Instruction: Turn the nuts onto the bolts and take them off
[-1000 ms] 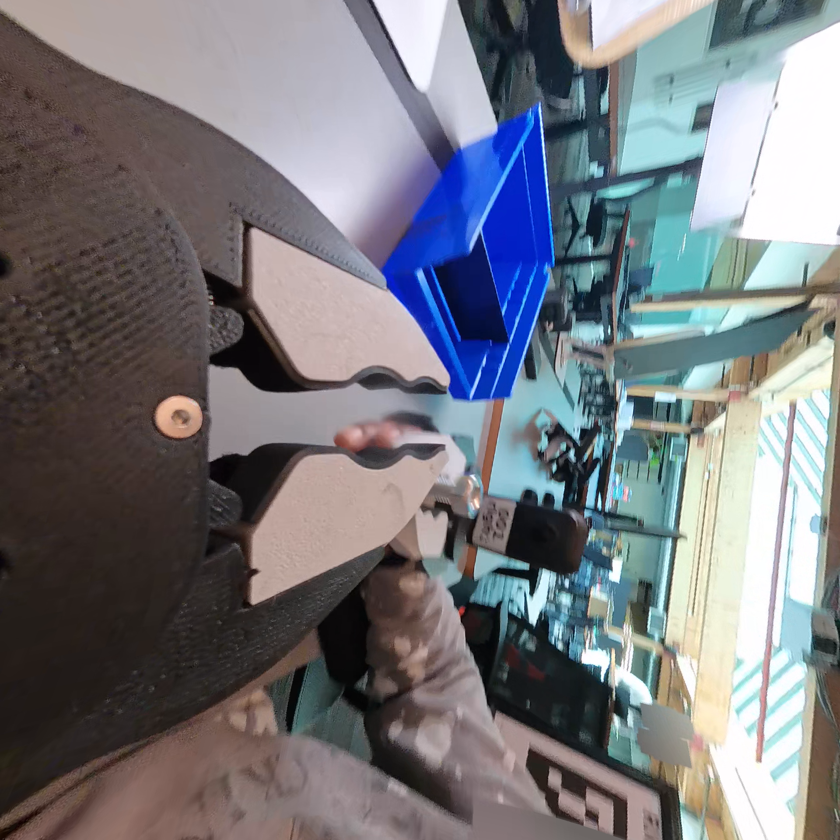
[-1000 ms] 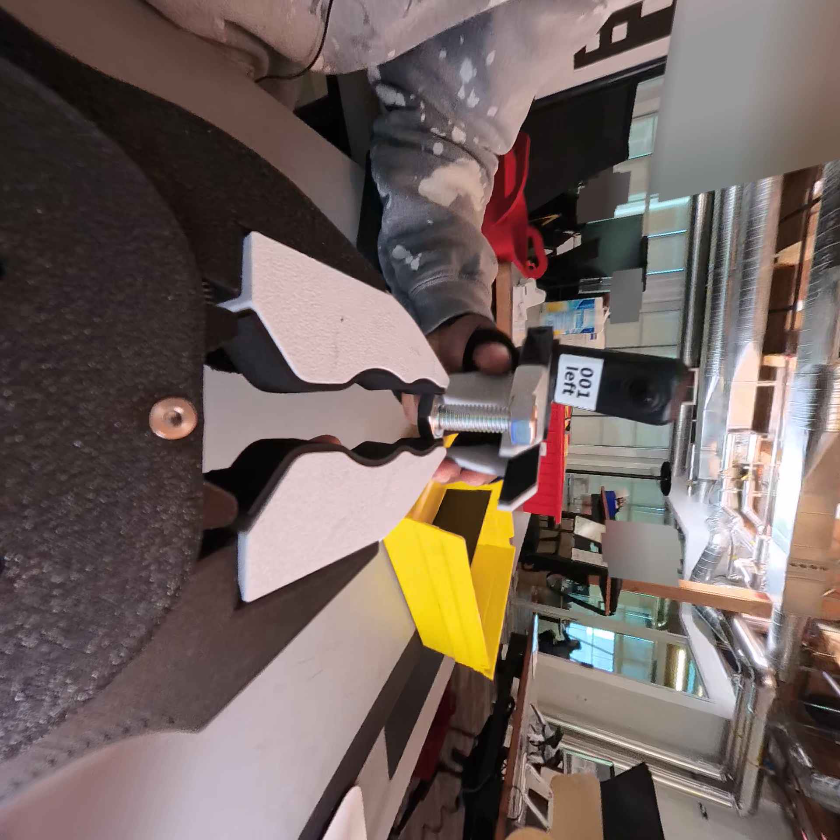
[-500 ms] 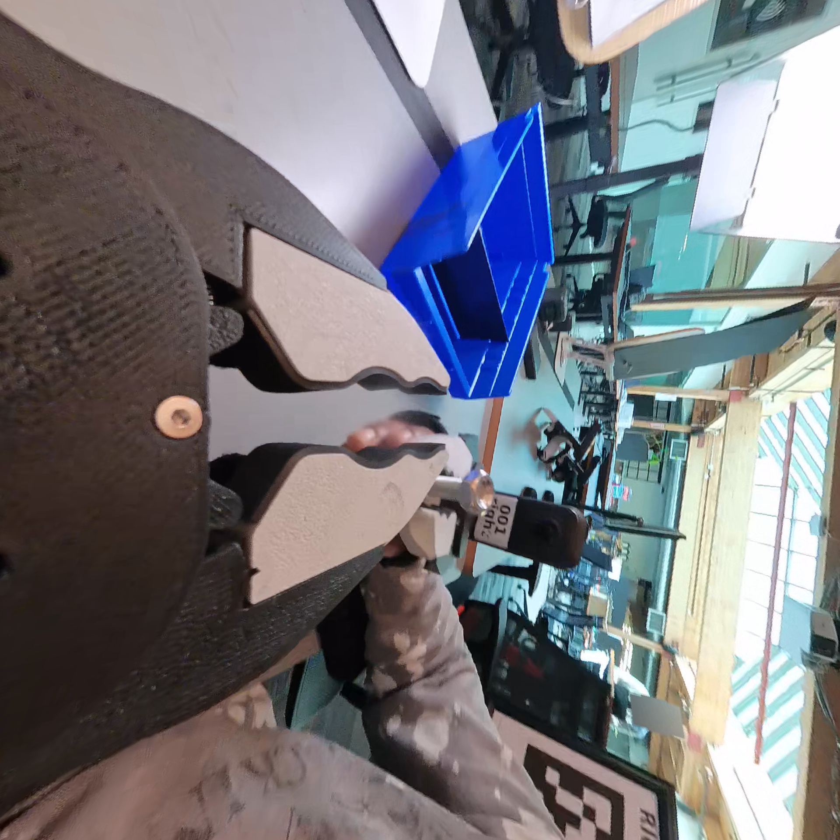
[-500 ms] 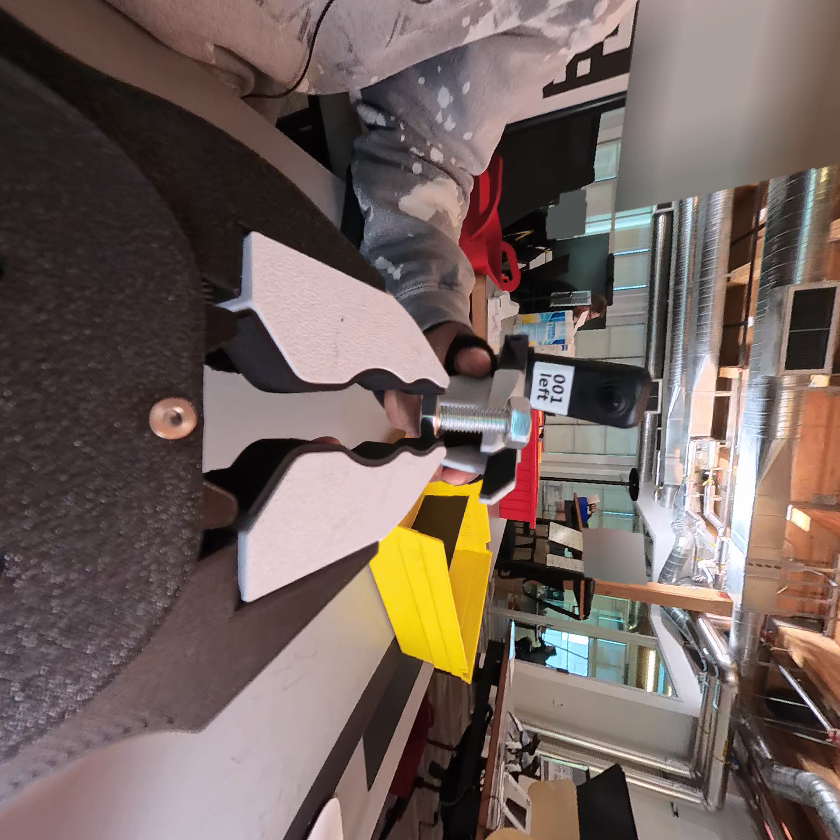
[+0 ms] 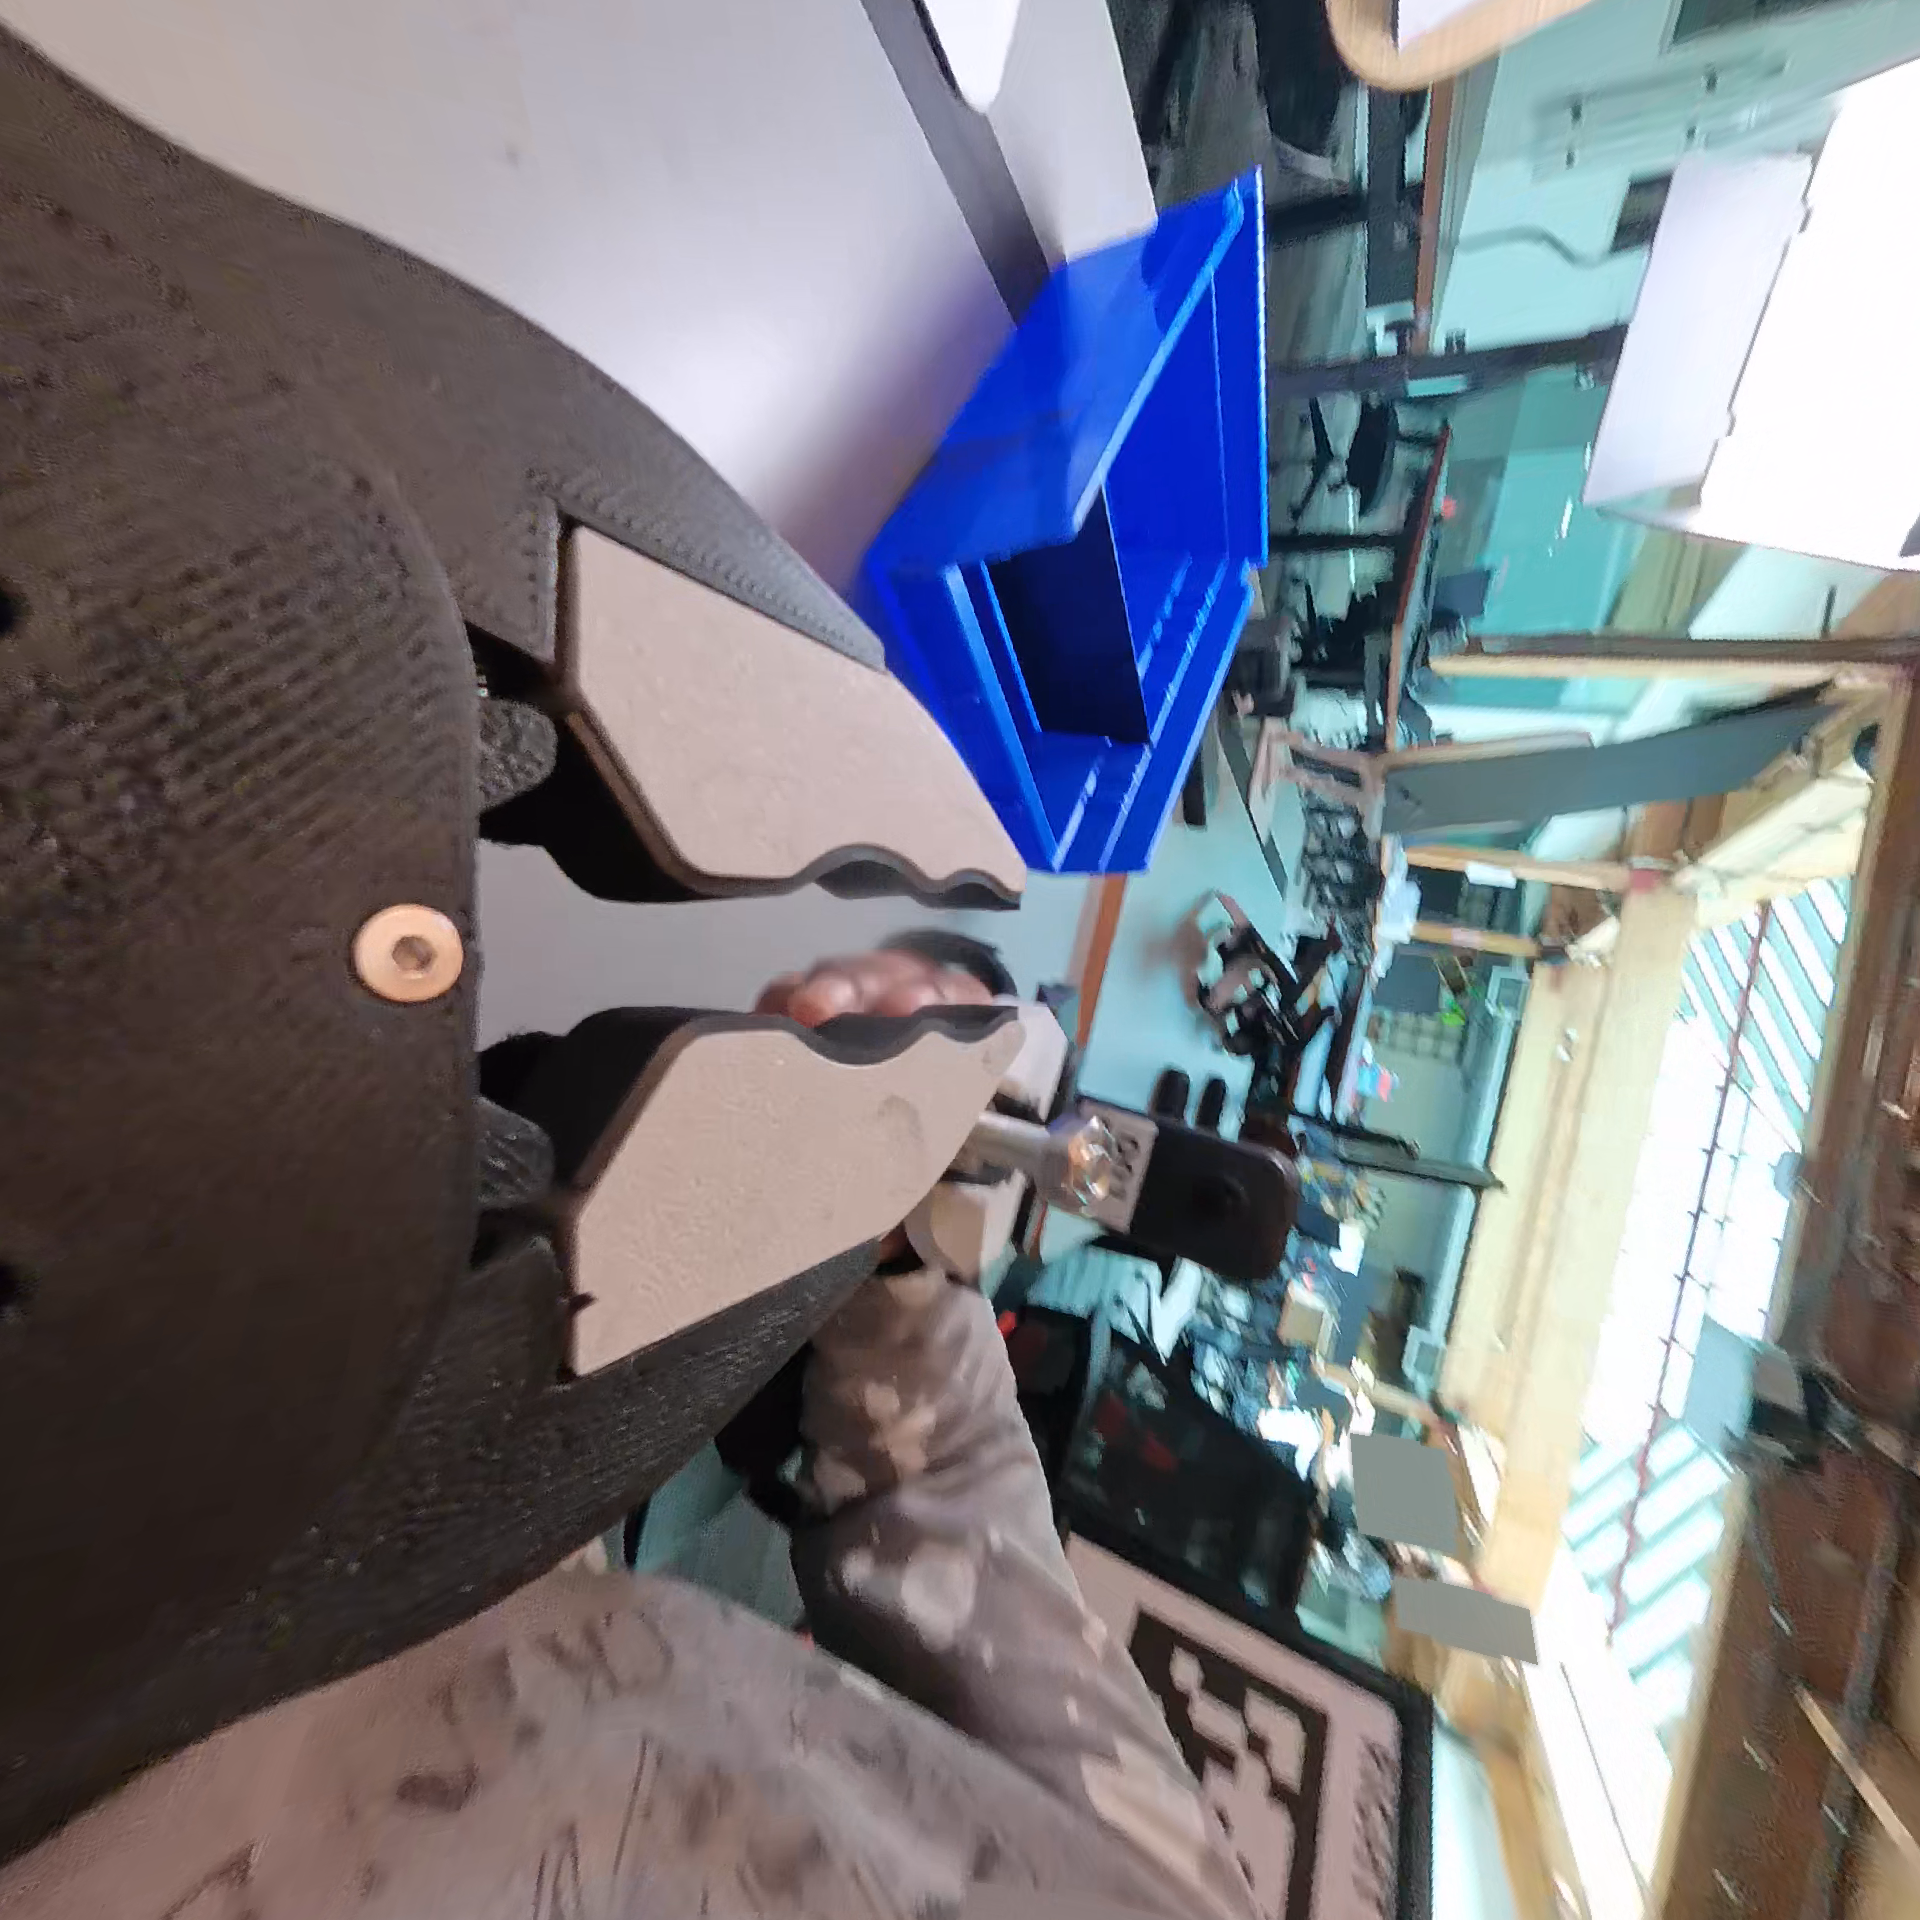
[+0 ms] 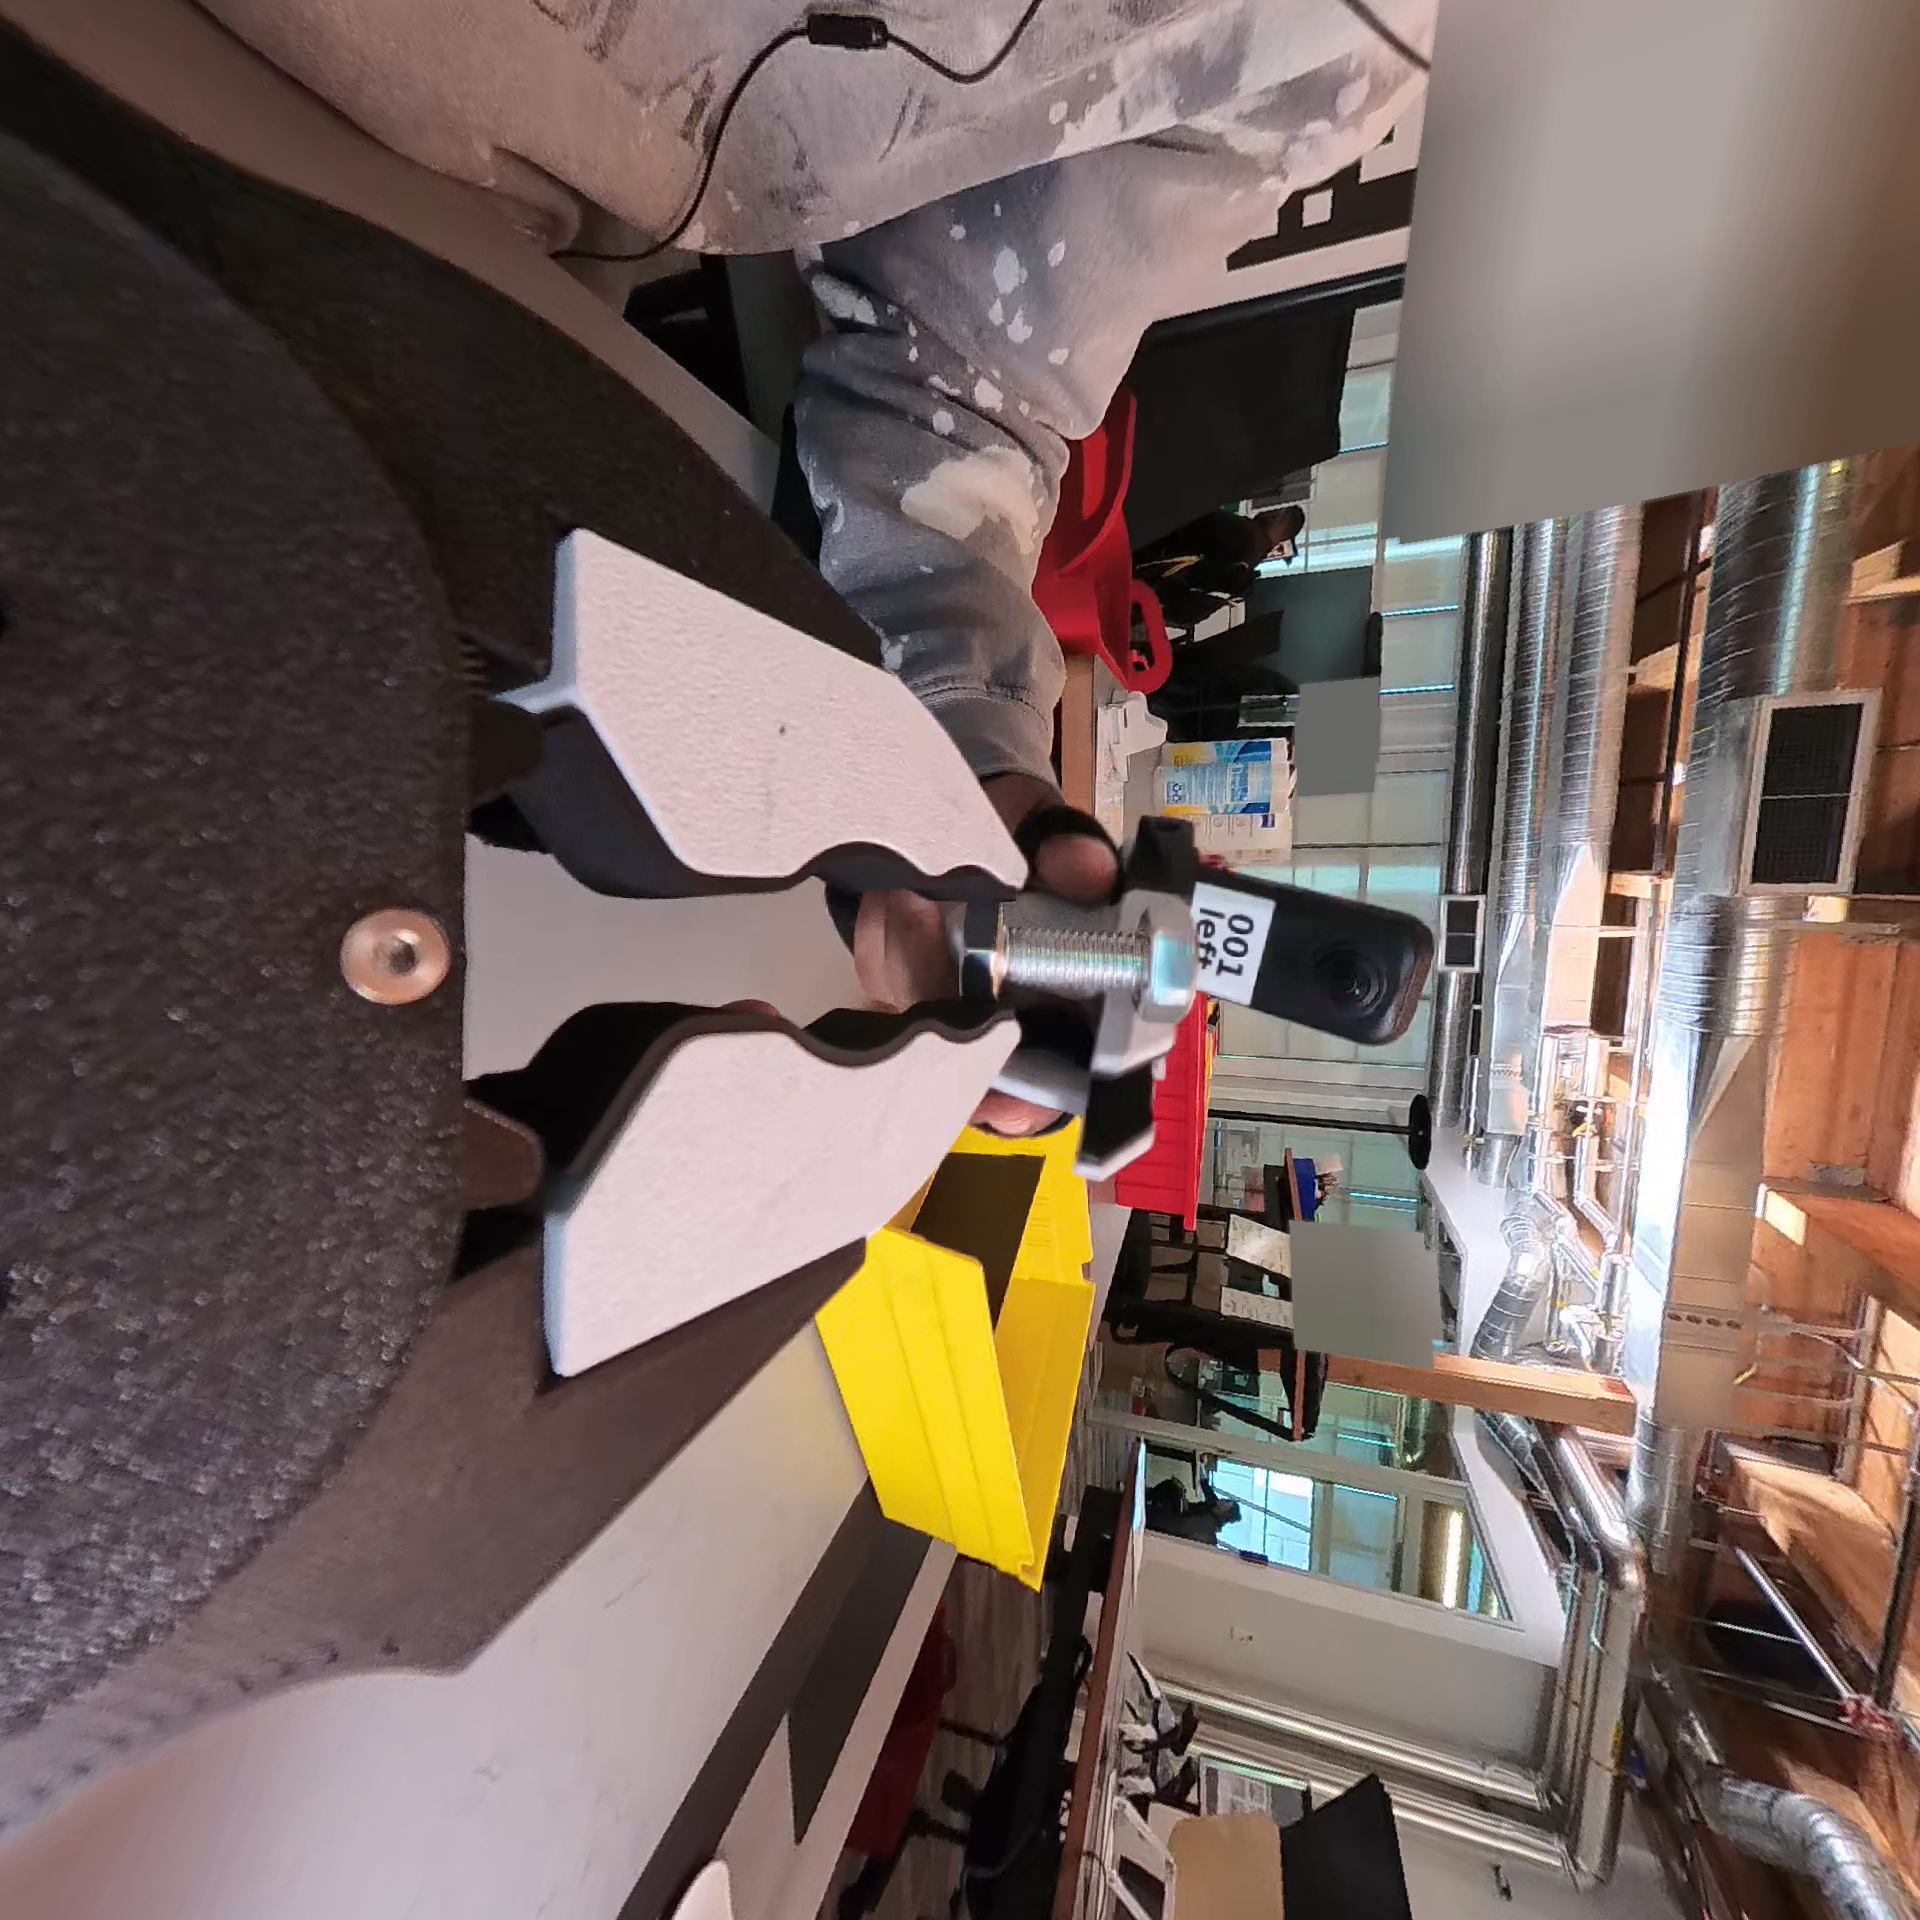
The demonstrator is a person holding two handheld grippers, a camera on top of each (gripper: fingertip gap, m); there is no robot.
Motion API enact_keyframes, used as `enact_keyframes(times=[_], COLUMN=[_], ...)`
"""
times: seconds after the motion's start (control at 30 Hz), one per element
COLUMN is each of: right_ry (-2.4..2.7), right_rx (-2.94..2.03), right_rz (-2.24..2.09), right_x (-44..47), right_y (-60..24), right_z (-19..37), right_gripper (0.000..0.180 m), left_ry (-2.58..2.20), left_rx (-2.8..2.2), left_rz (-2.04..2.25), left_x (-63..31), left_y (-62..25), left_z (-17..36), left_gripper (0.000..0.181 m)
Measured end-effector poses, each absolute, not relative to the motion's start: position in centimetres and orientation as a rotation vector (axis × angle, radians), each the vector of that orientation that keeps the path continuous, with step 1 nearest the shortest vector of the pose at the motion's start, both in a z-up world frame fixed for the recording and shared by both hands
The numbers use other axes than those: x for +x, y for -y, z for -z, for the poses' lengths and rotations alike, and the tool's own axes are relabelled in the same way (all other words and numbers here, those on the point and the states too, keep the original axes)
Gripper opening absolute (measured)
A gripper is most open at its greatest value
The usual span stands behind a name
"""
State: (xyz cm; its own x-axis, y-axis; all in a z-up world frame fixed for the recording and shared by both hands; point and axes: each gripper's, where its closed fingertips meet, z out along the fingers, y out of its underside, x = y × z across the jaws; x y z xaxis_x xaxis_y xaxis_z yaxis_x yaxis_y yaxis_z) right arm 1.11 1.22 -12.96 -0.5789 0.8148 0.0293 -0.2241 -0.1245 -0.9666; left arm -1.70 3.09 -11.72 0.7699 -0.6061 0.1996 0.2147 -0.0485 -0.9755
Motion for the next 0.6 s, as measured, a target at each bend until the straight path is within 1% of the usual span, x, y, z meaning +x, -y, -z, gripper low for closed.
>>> enact_keyframes(times=[0.1, 0.3, 0.6], right_ry=[1.41, 1.462, 1.516], right_rx=[-0.707, -0.763, -0.803], right_rz=[-1.792, -1.725, -1.662], right_x=[0.9, 0.2, -0.4], right_y=[-1.2, -1.1, -0.8], right_z=[13.3, 14.4, 15.5], right_gripper=[0.018, 0.018, 0.018], left_ry=[-0.418, -0.484, -0.504], left_rx=[-1.444, -1.468, -1.499], left_rz=[0.775, 0.743, 0.716], left_x=[0.1, 1.8, 2.0], left_y=[-2.2, -2.1, -2.4], left_z=[11.4, 11.9, 12.6], left_gripper=[0.022, 0.018, 0.018])
